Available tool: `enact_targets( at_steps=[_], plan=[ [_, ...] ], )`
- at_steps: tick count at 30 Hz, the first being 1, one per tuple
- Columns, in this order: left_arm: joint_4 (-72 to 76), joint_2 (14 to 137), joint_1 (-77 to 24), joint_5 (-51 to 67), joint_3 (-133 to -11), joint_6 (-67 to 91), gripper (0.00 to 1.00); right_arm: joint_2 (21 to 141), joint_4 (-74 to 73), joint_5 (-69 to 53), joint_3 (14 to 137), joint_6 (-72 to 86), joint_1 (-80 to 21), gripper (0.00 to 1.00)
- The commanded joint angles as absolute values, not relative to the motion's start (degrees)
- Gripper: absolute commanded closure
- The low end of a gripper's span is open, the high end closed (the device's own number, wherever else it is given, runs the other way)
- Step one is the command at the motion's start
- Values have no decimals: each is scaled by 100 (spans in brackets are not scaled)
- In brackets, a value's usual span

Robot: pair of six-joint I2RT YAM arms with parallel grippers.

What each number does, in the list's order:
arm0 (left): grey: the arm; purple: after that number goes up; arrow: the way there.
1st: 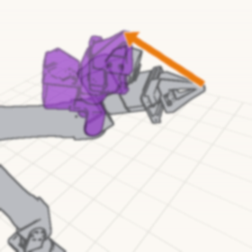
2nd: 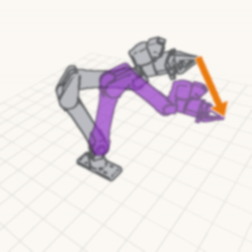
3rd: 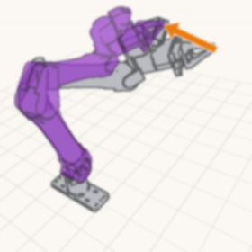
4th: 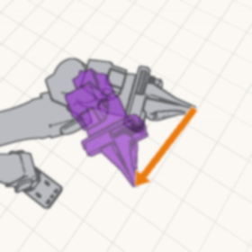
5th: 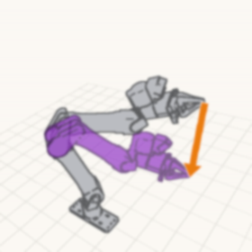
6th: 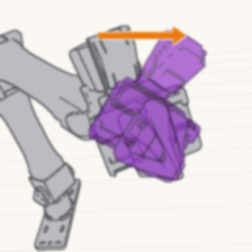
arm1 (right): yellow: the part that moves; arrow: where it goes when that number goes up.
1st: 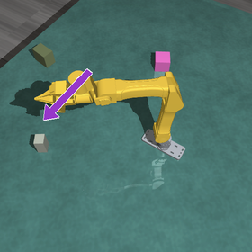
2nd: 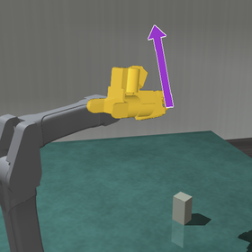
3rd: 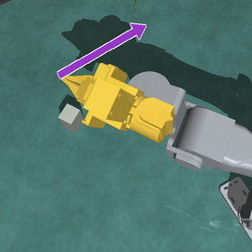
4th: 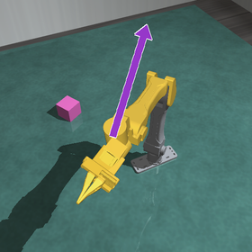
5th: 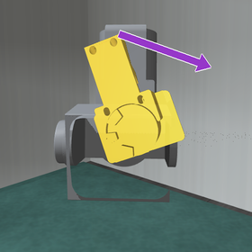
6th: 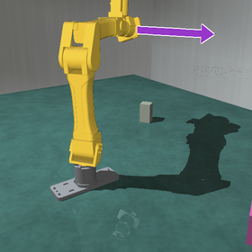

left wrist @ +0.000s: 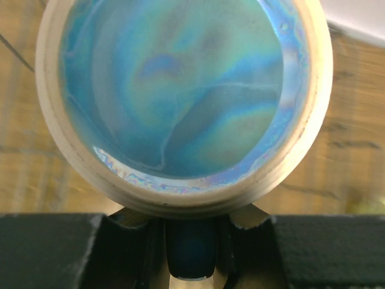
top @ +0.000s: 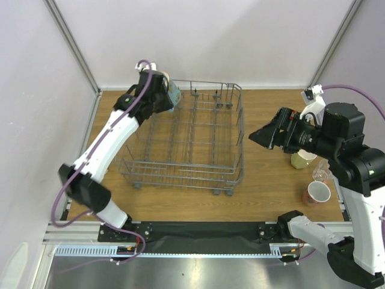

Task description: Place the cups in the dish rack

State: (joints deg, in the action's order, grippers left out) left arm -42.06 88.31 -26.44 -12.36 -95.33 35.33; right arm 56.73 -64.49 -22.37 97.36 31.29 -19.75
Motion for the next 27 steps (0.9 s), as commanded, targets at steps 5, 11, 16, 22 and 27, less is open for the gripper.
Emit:
enact_targets(
  at_steps=[5,11,16,22,27],
  plan=[
    [-3410,10000,-2558,-2803,-11170,2224,100,6371,-7548,-1029,11150,1970,-1838,0],
    [-3840,10599,-2461,-3366,-11601,2540,100,6636,-7681,-738,11355,1477,-1547,0],
    [-3419,10854,-2382,-3174,-11417,2390,100,6653,-7673,-668,11347,1283,-1292,0],
    [-3305,10986,-2136,-3068,-11303,2584,100,6741,-7717,-457,11505,1231,-1362,0],
    [-3112,11048,-1925,-2761,-11031,2680,100,6750,-7717,-466,11505,1283,-1257,0]
  ],
)
